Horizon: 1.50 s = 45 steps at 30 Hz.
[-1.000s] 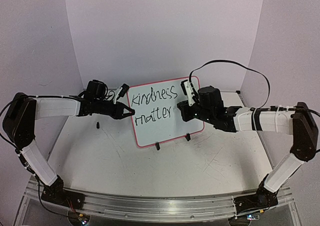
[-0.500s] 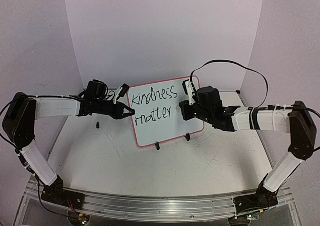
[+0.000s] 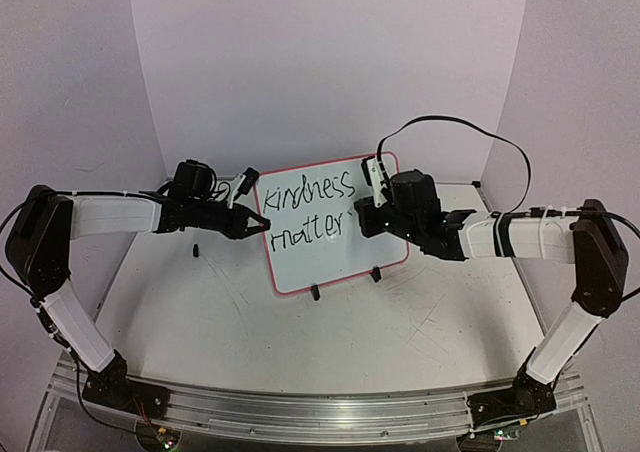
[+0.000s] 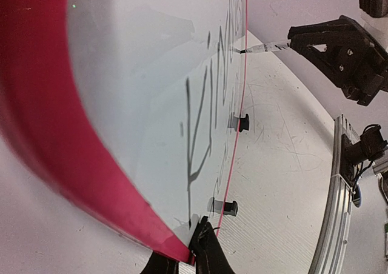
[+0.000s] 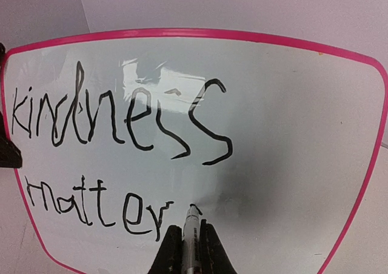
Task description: Write a sentence on the whiteboard
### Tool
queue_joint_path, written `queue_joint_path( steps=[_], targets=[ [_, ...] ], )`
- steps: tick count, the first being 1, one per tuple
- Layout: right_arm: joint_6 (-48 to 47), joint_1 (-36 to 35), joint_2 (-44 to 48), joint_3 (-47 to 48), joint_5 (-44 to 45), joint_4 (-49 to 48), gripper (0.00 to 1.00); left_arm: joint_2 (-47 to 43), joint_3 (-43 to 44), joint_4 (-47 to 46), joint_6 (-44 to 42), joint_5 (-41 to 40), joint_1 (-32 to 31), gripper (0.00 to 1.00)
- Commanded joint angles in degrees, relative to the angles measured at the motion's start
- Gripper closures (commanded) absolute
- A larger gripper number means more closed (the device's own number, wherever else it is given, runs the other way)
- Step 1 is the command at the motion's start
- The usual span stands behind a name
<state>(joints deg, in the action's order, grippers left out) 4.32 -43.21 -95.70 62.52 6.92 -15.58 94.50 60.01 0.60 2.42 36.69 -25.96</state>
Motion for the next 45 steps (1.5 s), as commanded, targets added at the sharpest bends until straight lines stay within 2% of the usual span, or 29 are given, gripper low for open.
queue_joint_path(
  steps=[1, 10, 34, 45],
  targets=[
    [0.3, -0.5, -1.5, 2.2, -0.9, -2.3, 1.0, 0.8, 1.6, 2.0, -6.1, -14.3, 0.6, 1.0],
    [1.6, -1.1, -1.0, 0.7, -2.0, -1.8, 1.0, 0.6, 1.5, 2.2, -6.1, -14.4, 0.6, 1.0],
    [3.3, -1.1, 2.0, -3.3, 7.2, 0.2, 1.0, 0.8, 1.7, 2.5, -6.1, -14.3, 0.6, 1.0],
    [4.3, -1.4, 2.8, -4.9, 3.6, 0.8, 1.0, 1.2, 2.1, 2.6, -6.1, -14.4, 0.6, 1.0]
  ],
)
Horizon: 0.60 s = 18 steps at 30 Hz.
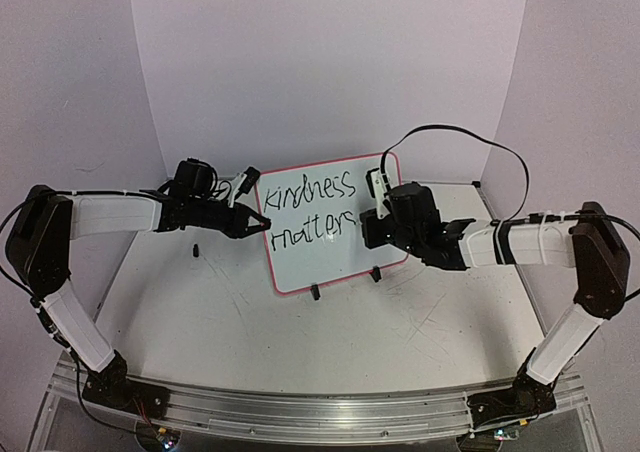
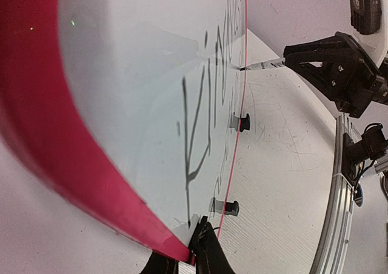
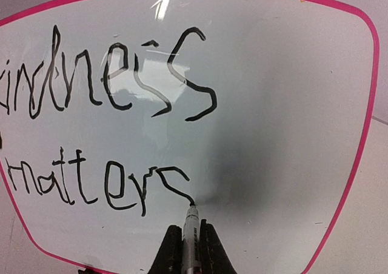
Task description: Write a sentence on the whiteboard
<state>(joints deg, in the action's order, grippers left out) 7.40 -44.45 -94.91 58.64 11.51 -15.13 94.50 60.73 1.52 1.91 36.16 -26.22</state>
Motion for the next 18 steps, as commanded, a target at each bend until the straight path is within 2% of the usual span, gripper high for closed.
queue_joint_path(
  steps=[1, 12, 15, 18],
  targets=[
    [1.3, -0.3, 1.7, -1.0, -1.2, 0.3, 1.0, 1.2, 1.4, 1.6, -5.6, -13.8, 0.8, 1.0],
    [1.6, -2.6, -1.9, 3.4, -4.7, -0.5, 1.0, 1.2, 1.4, 1.8, -5.6, -13.9, 0.7, 1.0],
    [0.3, -3.3, 4.3, 0.6, -3.5, -2.3, 1.0, 1.0, 1.3, 2.0, -5.6, -14.2, 0.7, 1.0],
    [-3.3, -3.3, 9.0, -2.7, -7.7, -4.9, 1.0, 1.0, 1.1, 2.0, -5.8, -14.3, 0.7, 1.0]
  ],
)
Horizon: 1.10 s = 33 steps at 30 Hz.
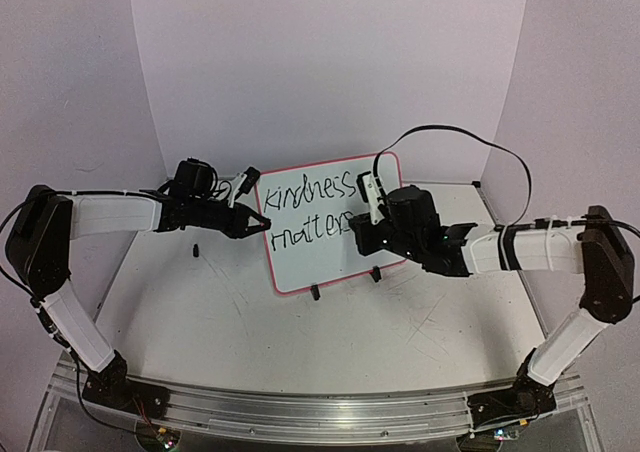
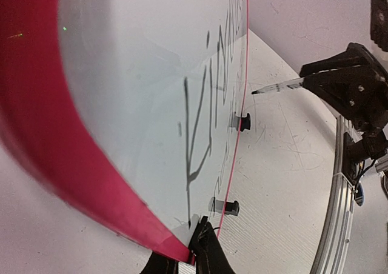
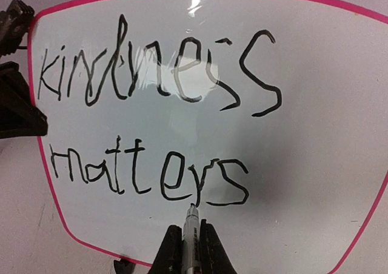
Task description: Write a sentence on the whiteboard
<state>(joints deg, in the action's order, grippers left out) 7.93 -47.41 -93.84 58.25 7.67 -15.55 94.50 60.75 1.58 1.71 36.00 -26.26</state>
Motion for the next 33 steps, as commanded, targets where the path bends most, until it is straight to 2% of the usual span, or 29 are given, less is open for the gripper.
queue_joint_path(
  steps=[1, 4, 7, 11, 22, 33],
  targets=[
    [-5.7, -0.3, 6.9, -1.2, -7.0, -3.6, 1.0, 1.2, 1.2, 2.0, -5.6, -14.1, 0.7, 1.0],
    [-10.5, -1.0, 2.3, 1.4, -17.1, -0.2, 1.0, 1.5, 1.4, 2.0, -5.5, -13.6, 0.7, 1.0],
    [-12.6, -3.3, -0.3, 2.8, -21.2, -1.9, 1.0, 1.0, 1.0, 1.9, -5.5, -14.0, 0.6, 1.0],
    [-13.4, -5.8, -5.5, 7.4, -22.3, -1.5, 1.0, 1.3, 1.0, 1.9, -5.6, -14.1, 0.5, 1.0],
    [-13.0, -8.2, -12.6, 13.4, -15.8, 0.2, 1.0, 1.7, 0.9, 1.5, -5.6, -14.4, 0.4, 1.0],
    [-12.9, -8.2, -14.2, 14.1, -11.2, 1.5, 1.0, 1.5, 0.8, 1.5, -5.7, -14.9, 0.3, 1.0]
  ],
)
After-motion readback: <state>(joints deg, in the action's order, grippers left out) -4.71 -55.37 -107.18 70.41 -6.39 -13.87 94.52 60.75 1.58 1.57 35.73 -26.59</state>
